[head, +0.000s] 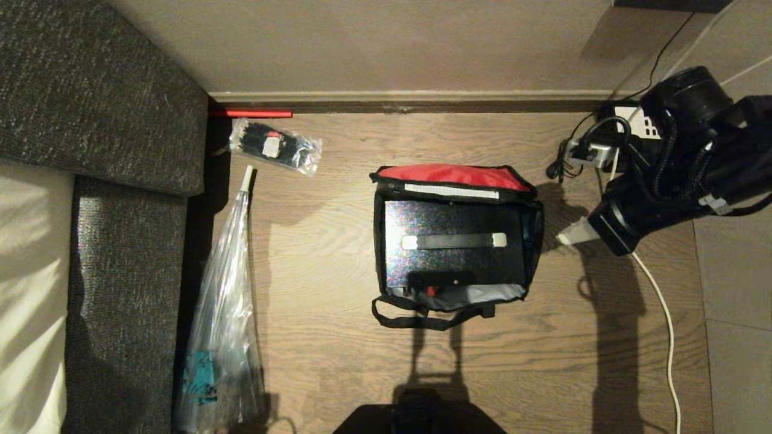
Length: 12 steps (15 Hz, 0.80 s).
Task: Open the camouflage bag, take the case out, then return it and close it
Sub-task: Grip the handle
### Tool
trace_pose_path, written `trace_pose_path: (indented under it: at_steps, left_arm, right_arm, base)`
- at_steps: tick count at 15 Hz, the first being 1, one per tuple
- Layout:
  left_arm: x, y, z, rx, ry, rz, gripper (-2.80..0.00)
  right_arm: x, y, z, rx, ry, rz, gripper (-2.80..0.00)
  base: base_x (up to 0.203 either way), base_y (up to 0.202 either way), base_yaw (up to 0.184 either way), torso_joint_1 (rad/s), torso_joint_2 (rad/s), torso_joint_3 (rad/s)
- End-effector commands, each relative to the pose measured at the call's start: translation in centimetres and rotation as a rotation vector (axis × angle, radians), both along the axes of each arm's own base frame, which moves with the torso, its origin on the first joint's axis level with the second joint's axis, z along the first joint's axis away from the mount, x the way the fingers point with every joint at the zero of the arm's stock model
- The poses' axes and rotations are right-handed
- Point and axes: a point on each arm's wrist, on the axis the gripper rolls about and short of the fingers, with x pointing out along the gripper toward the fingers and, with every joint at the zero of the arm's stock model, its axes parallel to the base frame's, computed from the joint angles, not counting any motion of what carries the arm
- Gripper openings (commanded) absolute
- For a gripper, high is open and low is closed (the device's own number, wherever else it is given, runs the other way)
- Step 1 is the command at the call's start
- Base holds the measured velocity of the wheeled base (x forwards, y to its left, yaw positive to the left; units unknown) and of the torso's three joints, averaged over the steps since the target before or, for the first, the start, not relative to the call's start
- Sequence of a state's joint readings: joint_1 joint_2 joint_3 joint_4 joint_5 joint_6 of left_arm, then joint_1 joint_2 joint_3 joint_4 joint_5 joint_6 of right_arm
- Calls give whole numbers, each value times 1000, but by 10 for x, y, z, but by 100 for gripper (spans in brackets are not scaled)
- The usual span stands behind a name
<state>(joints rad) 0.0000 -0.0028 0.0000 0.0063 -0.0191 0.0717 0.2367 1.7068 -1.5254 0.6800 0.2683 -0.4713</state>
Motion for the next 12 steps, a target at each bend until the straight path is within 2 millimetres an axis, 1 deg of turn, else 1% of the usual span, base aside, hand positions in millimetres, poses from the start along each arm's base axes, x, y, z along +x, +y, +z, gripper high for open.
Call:
trace_pose_path:
  at_steps: [1,2,3,5,6,7,9,12]
  left_arm:
    - [0,0,0,-1,4,-1,-280]
    - [0,0,0,0,5,-1,-280]
    - [0,0,0,0,4,-1,-280]
    - [0,0,0,0,4,-1,-280]
    - [0,0,0,0,4,-1,-280]
    - [0,0,0,0,4,-1,-280]
    - [0,0,0,0,4,-1,-280]
    - [0,0,0,0,4,-1,-280]
  right_arm:
    - [-1,7,-12,-3,-19,28,-280]
    - [-5,10,-16,-8,-33,36,-280]
    - [-13,10,-15,-2,-46,41,-280]
    - [-27,7,-19,-6,2,52,-280]
    - [-29,7,-17,1,10,56,-280]
    - [-29,8,-17,23,26,72,-280]
    - [-24,10,-18,81,55,49,-280]
    - [-19,12,-12,91,38,38,-280]
  base:
    - [0,0,0,0,0,0]
    - [0,0,0,0,0,0]
    - [0,0,0,0,0,0]
    - [0,0,0,0,0,0]
    - [0,0,0,0,0,0]
    - [0,0,0,0,0,0]
    - [0,0,0,0,0,0]
    - [0,0,0,0,0,0]
